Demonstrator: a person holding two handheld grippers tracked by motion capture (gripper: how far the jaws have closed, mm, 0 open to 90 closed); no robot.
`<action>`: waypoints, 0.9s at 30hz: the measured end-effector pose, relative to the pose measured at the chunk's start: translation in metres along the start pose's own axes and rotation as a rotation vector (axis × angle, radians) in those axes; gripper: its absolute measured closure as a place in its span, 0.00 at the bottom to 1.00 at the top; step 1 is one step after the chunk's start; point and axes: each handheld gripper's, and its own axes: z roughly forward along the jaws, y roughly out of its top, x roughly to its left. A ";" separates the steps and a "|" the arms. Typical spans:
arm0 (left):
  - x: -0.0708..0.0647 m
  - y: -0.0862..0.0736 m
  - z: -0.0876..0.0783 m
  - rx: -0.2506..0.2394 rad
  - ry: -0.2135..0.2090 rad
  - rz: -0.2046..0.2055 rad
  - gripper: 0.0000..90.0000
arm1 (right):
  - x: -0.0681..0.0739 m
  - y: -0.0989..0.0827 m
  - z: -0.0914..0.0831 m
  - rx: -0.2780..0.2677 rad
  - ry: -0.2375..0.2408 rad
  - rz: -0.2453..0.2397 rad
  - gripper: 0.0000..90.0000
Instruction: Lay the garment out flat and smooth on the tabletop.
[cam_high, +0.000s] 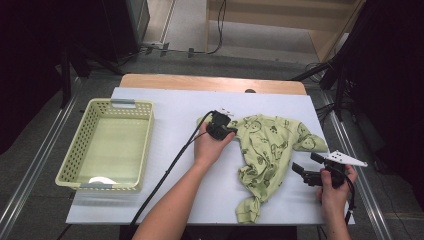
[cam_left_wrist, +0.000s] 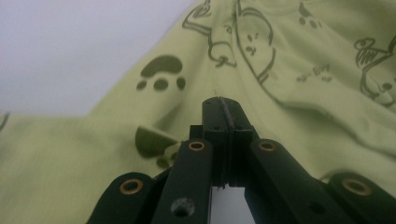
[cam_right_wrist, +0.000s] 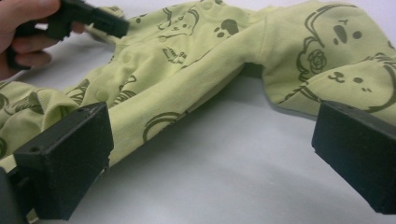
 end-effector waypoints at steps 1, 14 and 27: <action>-0.001 -0.005 -0.003 -0.010 0.005 -0.003 0.99 | -0.001 0.000 0.000 -0.001 0.000 0.005 0.00; -0.007 -0.032 -0.032 -0.020 0.014 -0.014 0.93 | -0.002 -0.001 0.000 -0.007 -0.016 0.025 0.00; 0.024 0.016 -0.024 -0.049 0.163 -0.127 0.60 | -0.002 -0.001 0.001 -0.007 -0.015 0.019 0.00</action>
